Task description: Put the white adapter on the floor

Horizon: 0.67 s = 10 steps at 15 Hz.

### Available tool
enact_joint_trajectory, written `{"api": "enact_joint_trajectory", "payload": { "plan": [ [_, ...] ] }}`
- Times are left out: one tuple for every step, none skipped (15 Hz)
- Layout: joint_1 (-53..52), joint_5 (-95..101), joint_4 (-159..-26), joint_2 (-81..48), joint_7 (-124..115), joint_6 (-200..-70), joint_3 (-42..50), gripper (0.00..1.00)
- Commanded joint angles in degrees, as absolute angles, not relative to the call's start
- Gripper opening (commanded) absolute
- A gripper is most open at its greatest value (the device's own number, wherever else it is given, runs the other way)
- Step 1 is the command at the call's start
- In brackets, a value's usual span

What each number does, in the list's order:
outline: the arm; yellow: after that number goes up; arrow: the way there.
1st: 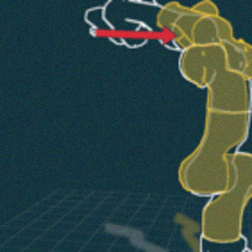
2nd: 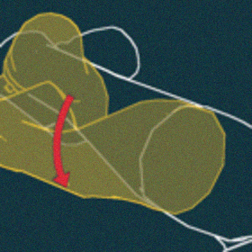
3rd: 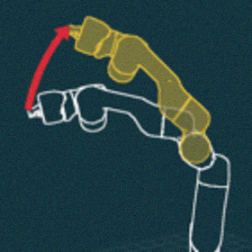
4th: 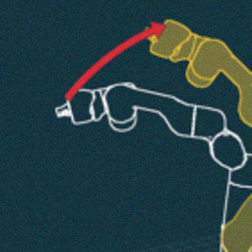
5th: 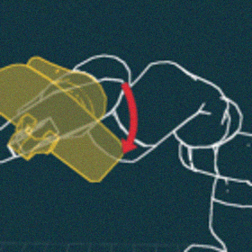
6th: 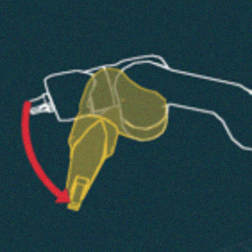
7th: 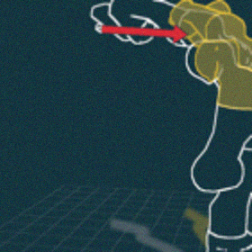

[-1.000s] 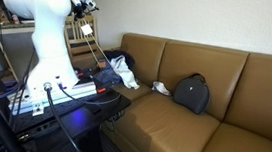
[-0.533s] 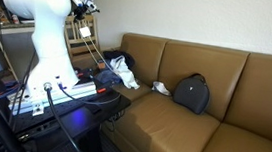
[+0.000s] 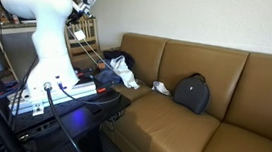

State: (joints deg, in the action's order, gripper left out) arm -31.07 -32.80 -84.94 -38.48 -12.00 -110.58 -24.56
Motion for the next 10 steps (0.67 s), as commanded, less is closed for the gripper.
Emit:
{"api": "enact_joint_trajectory", "payload": {
  "plan": [
    [-35.6, -33.8, -89.2, -41.4, -5.4, -119.5, -27.3, 0.00],
    [-37.3, -33.9, -90.1, -43.0, -3.6, -123.6, -27.8, 0.00],
    [-39.7, -33.5, -91.2, -44.9, -2.1, -129.8, -27.8, 0.00],
    [-44.0, -34.9, -91.6, -46.0, 0.3, -134.7, -24.7, 0.00],
    [-47.8, -36.1, -91.6, -47.8, 2.6, -140.0, -22.1, 0.00],
    [-49.9, -37.1, -92.0, -49.5, 4.7, -145.3, -21.5, 0.00],
    [-51.9, -37.7, -92.2, -51.4, 6.3, -150.8, -20.5, 0.00],
    [-53.2, -38.5, -92.2, -53.0, 7.7, -156.0, -20.4, 0.00],
    [-53.9, -38.8, -92.6, -54.4, 8.9, -161.3, -20.7, 0.00],
    [-51.0, -33.7, -92.3, -53.7, 3.3, -156.0, -23.3, 0.00]
  ]
}}
